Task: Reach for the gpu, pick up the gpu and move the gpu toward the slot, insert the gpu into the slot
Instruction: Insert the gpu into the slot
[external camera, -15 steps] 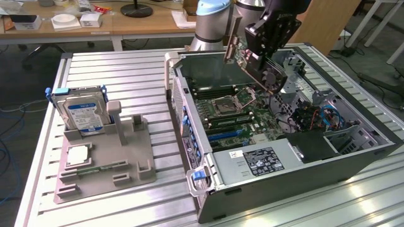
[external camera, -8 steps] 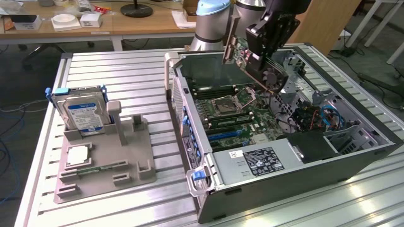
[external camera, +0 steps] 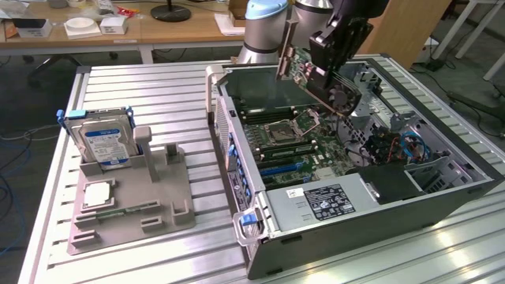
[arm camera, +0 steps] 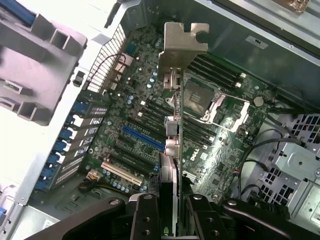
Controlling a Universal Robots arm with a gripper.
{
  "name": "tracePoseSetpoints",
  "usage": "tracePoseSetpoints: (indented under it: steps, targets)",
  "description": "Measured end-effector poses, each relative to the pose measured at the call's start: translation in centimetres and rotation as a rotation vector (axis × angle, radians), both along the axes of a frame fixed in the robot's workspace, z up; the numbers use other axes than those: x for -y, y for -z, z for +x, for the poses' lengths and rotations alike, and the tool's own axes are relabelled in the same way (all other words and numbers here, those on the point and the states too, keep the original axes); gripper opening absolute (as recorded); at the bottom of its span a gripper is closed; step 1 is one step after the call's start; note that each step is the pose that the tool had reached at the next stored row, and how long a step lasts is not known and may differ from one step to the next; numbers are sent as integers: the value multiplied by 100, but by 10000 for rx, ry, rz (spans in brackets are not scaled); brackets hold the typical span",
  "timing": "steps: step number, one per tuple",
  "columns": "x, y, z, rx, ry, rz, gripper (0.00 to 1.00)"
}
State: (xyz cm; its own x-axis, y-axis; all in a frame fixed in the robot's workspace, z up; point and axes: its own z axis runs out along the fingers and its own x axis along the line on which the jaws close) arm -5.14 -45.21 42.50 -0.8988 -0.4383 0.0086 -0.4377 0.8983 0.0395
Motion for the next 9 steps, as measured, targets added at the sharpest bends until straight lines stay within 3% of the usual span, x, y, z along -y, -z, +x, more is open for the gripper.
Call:
tracePoseSetpoints:
  steps: [9]
  targets:
    - [1,0,0,0,-650,6,26]
